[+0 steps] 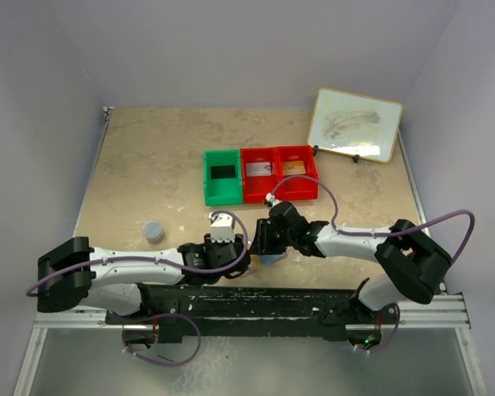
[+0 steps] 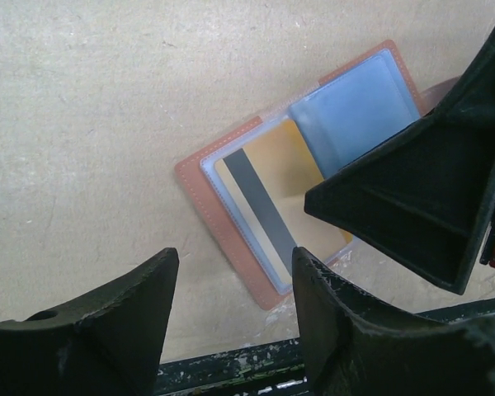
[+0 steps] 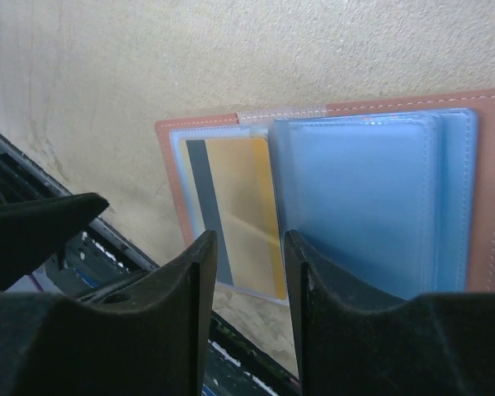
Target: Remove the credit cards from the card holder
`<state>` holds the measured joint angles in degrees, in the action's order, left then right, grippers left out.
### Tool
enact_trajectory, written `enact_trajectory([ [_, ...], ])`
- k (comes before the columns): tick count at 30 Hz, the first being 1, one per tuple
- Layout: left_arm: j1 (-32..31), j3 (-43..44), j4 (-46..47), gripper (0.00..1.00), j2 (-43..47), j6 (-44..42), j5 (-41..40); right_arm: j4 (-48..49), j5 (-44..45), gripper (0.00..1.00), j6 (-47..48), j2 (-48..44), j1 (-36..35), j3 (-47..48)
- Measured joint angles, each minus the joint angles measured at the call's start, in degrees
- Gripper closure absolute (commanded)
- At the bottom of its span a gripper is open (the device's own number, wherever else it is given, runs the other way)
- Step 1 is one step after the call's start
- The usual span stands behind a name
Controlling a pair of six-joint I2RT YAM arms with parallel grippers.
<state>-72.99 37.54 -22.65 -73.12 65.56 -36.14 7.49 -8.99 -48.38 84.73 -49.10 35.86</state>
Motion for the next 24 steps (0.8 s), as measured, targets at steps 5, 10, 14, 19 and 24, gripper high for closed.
enact_trajectory([
  [5, 0.00, 2.05, 0.98, 0.56, -3.54, -0.04, 1.51, 3.89, -1.27, 0.61, -1.16, 0.28, 0.00, -2.08],
  [10, 0.00, 2.51, 1.90, 0.60, -5.84, 0.28, 2.54, 8.59, -1.51, 0.64, -3.37, 0.17, 0.15, -4.96],
  [14, 0.04, 2.51, 3.74, 0.61, -6.16, 0.22, 3.72, 11.23, -2.75, 0.65, -4.50, 0.09, 1.27, -6.60],
  [19, 0.92, 2.54, 5.46, 0.63, -7.45, -0.15, 5.31, 11.67, -2.86, 0.64, -5.05, -1.14, 2.01, -7.72],
  [24, 2.69, 2.54, 6.67, 0.68, -8.94, -0.17, 6.64, 8.48, -2.21, 0.64, -4.57, -3.39, 2.25, -7.65],
])
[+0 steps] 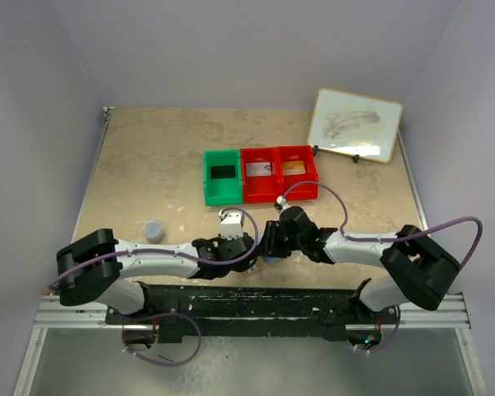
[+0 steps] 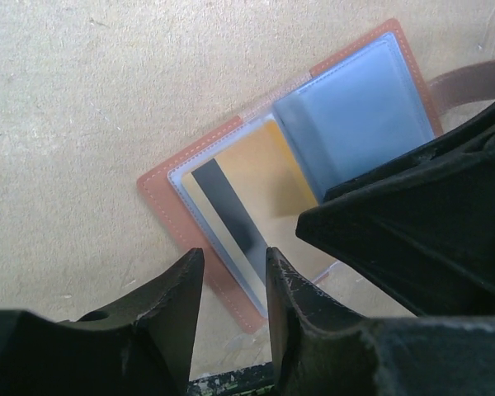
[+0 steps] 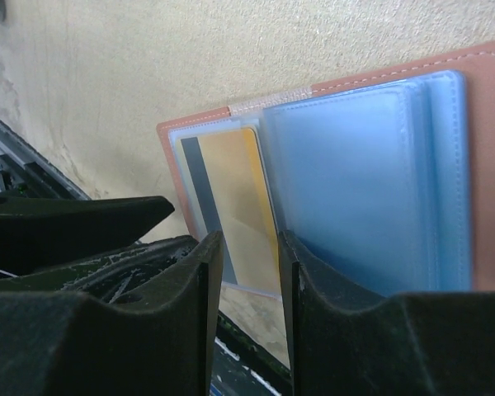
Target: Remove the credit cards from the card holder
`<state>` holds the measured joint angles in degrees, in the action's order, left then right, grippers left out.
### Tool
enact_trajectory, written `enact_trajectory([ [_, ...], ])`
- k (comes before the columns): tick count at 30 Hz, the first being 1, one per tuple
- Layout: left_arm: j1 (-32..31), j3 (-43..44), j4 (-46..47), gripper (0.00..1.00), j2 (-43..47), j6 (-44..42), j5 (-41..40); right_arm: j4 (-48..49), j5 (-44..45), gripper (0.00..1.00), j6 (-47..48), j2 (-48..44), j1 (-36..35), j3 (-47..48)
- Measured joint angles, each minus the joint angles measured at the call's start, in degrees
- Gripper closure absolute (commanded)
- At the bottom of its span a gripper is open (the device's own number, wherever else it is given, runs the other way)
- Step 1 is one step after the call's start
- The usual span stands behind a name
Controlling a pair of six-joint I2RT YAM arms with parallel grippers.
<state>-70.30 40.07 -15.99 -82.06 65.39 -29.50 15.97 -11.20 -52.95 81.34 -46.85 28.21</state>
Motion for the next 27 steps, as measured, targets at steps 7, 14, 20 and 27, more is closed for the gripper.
enact_trajectory([
  [7, 0.55, 0.00, 2.78, 0.81, -1.55, -0.46, 2.25, -2.86, 1.49, 0.65, 0.42, -0.04, 0.00, 1.07],
  [14, 0.55, 0.24, 4.39, 0.91, -2.78, -1.03, 3.19, -3.43, 2.08, 0.66, 0.37, -0.11, 0.00, 1.07],
  [20, 0.55, 1.81, 4.37, 1.00, -5.29, -0.50, 2.84, -3.93, 2.73, 0.65, 0.39, -0.52, 0.00, 1.07],
  [27, 0.55, 1.81, 4.17, 1.00, -5.27, 0.04, 2.64, -3.96, 2.69, 0.66, 0.42, -0.33, 0.00, 1.09],
])
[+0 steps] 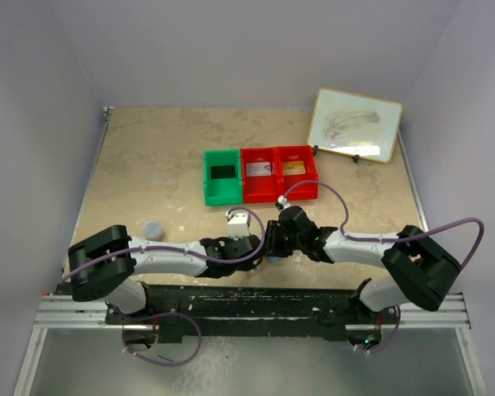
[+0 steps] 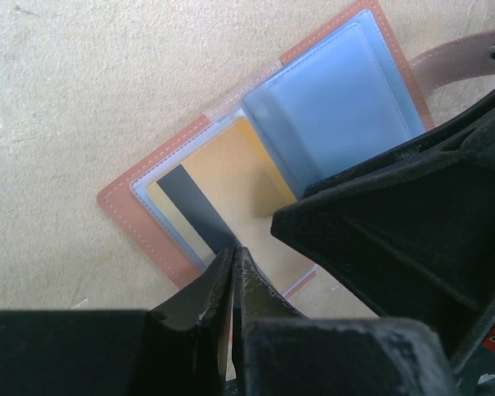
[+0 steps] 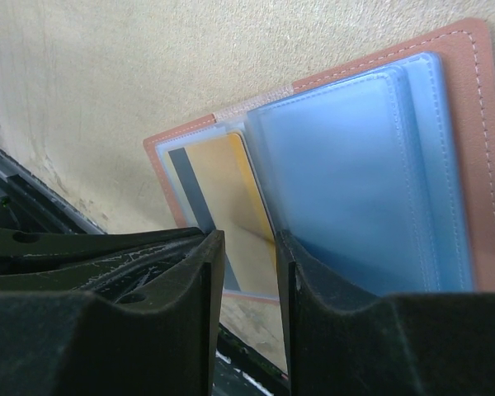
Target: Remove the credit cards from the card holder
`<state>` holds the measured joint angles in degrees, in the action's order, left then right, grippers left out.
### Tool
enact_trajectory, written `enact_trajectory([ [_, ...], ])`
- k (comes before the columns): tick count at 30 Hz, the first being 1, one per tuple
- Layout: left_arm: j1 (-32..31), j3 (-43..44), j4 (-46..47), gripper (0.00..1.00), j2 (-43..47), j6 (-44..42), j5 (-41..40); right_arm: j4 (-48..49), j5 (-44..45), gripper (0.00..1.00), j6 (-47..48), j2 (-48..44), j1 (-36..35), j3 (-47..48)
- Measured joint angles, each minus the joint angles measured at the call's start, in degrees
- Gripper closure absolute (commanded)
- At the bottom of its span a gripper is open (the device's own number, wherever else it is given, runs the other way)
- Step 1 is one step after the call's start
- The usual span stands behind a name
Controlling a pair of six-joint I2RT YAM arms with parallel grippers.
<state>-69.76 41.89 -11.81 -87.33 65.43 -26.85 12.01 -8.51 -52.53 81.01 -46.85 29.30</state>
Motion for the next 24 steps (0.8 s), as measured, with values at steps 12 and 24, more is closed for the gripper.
enact_trajectory([
  [12, 0.00, -0.57, -2.82, 1.00, 1.36, -0.04, -0.04, 0.00, 0.00, 0.65, -0.02, 0.04, 0.00, 0.04],
  [24, 0.00, 0.15, -2.45, 1.00, -0.15, -0.07, -0.15, -1.66, 1.31, 0.62, -0.07, 0.00, 0.04, 0.87],
])
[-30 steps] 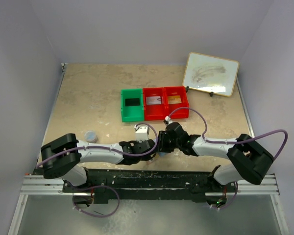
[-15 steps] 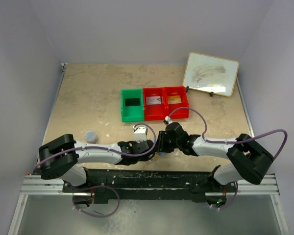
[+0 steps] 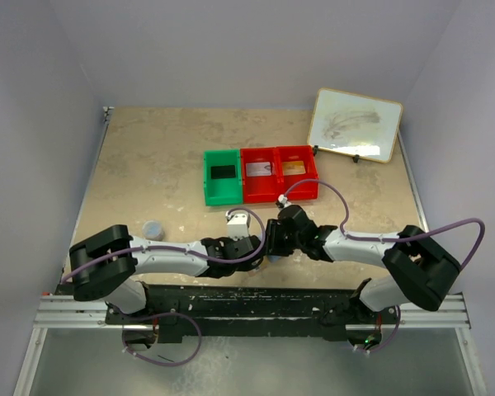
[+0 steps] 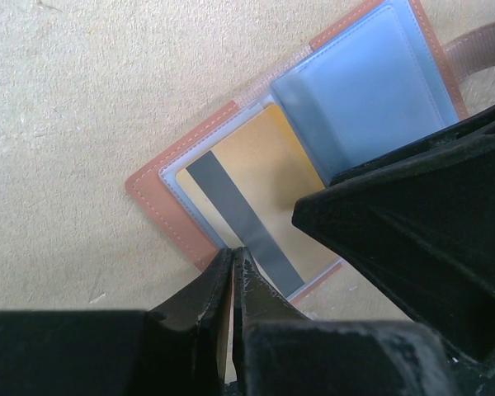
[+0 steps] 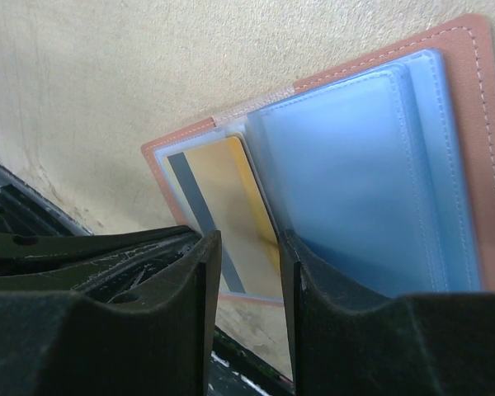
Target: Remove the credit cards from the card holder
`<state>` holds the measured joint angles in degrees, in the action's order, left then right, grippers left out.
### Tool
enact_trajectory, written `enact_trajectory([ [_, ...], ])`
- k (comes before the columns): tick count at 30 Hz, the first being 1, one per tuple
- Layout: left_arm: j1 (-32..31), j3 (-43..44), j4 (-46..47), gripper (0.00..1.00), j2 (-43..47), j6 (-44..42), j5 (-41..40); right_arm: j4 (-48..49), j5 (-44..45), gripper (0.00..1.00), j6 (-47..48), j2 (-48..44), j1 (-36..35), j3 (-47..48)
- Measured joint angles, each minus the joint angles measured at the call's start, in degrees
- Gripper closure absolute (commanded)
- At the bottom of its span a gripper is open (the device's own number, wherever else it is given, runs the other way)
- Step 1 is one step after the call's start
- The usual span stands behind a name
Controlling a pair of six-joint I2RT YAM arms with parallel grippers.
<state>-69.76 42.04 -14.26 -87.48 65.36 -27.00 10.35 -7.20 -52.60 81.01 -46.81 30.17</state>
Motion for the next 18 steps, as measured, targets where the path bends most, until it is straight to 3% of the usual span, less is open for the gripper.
enact_trajectory([
  [5, 0.00, 0.39, 0.00, 1.00, -0.48, 0.02, -0.28, -0.35, -0.31, 0.68, 1.07, 0.24, 0.00, 0.33],
  [7, 0.00, 0.50, -0.09, 1.00, -0.57, 0.02, -0.31, 0.22, -1.38, 0.76, 2.14, 0.85, 0.28, 0.37],
  [13, 0.00, 0.61, -0.57, 1.00, -0.59, 0.04, -0.76, 4.61, -4.39, 0.79, 3.17, 1.84, 1.62, -1.18],
  [18, -0.02, 0.61, -1.09, 1.00, -0.48, 0.04, -1.09, 7.82, -5.79, 0.97, 3.08, 1.84, 2.40, -2.73],
])
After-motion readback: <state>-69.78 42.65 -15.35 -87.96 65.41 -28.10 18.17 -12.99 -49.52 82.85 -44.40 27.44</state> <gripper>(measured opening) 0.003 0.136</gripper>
